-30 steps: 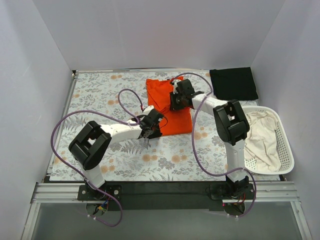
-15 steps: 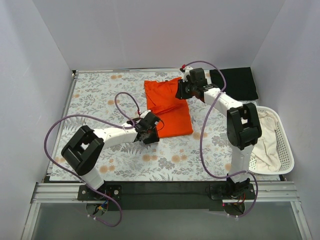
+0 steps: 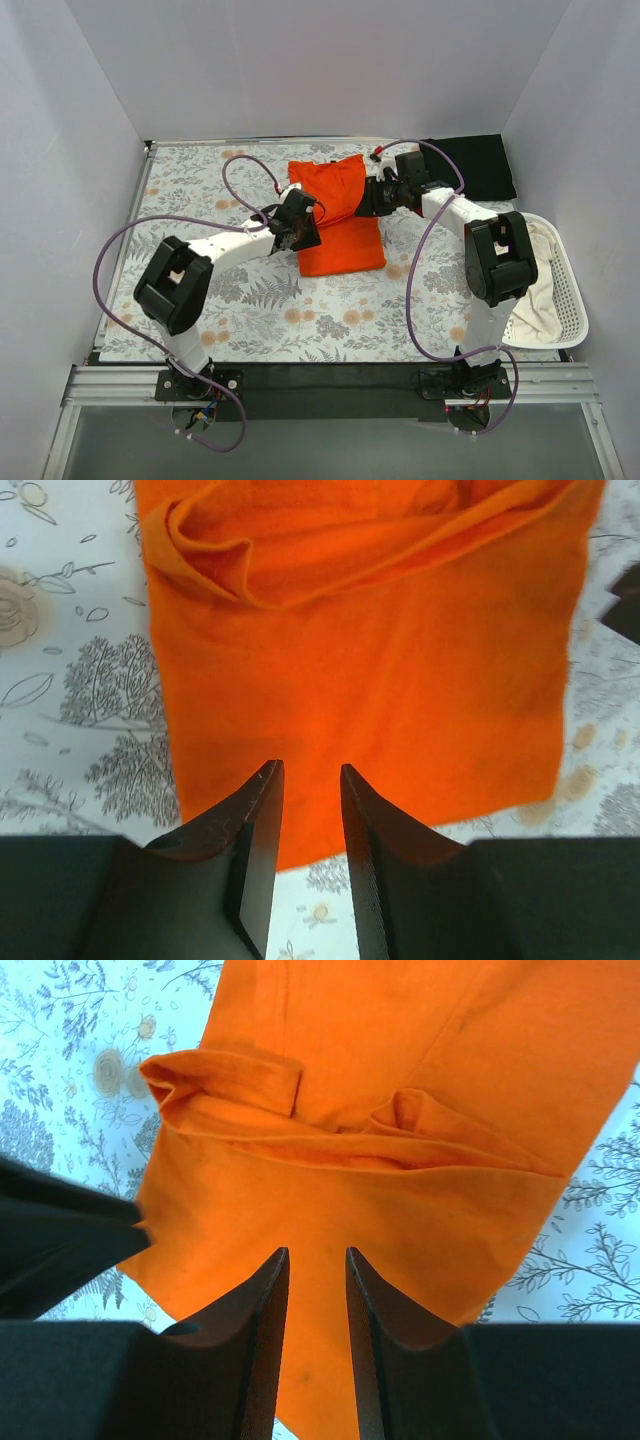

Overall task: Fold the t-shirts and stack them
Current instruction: Fold the tshirt

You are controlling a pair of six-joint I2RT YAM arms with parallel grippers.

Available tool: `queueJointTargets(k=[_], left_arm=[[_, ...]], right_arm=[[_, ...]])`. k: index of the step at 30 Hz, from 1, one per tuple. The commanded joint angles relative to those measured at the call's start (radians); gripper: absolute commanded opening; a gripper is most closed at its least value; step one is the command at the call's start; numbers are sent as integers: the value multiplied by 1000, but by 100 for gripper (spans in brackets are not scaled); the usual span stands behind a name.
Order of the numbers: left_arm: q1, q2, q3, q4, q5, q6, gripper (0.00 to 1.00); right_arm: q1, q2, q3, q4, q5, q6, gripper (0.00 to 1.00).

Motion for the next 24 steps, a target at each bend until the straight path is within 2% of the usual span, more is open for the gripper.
queueJointTargets(k=[1,12,17,21,24], left_arm=[[20,81,52,26,3,49,29],[147,301,314,9,35,118,28],[219,382,438,2,79,121,28],[253,363,452,-11,142,92,29],[253,271,364,49,245,58,31]], right_arm=[[-7,-27,-15,31,-49,-18,31],[-26,-14,-32,34,-56,-35,31],[-44,24,9,46,-71,15,31],[-59,61,43,85,-135,69,31],[-64,104,80,108,-200,101,31]])
